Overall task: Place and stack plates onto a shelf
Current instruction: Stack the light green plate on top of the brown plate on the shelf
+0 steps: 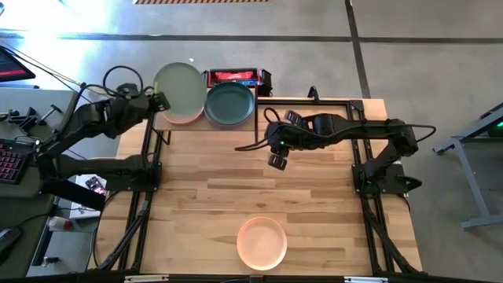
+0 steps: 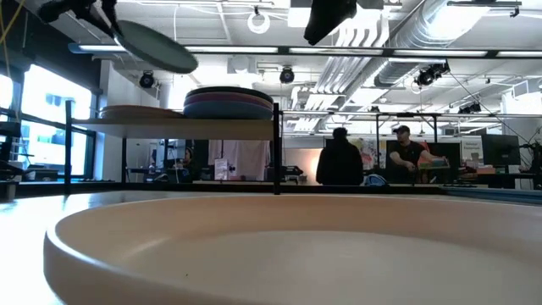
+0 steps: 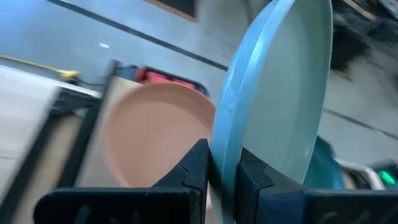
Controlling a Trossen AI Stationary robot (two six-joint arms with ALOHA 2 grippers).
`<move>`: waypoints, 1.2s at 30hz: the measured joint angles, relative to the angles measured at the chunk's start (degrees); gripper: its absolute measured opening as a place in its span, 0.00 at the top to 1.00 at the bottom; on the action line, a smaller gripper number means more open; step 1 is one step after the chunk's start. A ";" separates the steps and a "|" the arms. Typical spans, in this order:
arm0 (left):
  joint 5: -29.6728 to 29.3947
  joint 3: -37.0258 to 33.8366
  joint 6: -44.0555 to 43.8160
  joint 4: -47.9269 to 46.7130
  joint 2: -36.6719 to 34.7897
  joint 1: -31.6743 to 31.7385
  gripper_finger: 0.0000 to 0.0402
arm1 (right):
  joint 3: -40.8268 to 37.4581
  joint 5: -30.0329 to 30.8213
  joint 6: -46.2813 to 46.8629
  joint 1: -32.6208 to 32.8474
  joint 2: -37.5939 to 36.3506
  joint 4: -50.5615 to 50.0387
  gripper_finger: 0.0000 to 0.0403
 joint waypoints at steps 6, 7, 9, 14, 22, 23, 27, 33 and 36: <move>-2.41 0.00 -3.47 -5.28 2.01 4.80 0.93 | 0.00 0.00 -2.86 -1.72 0.00 -1.47 0.66; -2.23 0.00 -3.47 -5.34 2.39 5.45 0.93 | 0.00 0.00 -2.87 -2.05 0.00 -1.81 0.66; -2.06 0.00 -3.48 -5.40 3.24 6.66 0.93 | 0.00 0.00 -2.89 -2.64 0.00 -2.62 0.66; -0.62 0.00 -3.49 -6.14 5.87 10.05 0.93 | 0.00 0.00 -2.89 -3.72 0.00 -4.05 0.66; 4.42 0.00 -3.66 -6.05 10.07 14.89 0.92 | 0.00 -0.02 -2.89 -3.87 0.00 -4.44 0.66; 5.25 0.00 -3.91 -6.03 10.47 15.44 0.92 | 0.00 -0.02 -2.89 -3.81 0.00 -4.55 0.66; 8.12 0.00 -4.07 -6.02 11.98 17.71 0.92 | 0.00 -0.04 -2.62 -3.77 0.00 -5.43 0.66; 12.60 0.00 -4.06 -6.01 13.41 20.74 0.92 | 0.00 -0.04 -2.42 -3.75 0.00 -7.05 0.66; 14.17 0.00 -4.05 -5.99 13.50 21.90 0.92 | 0.00 -0.07 -1.55 -3.75 0.00 -7.34 0.66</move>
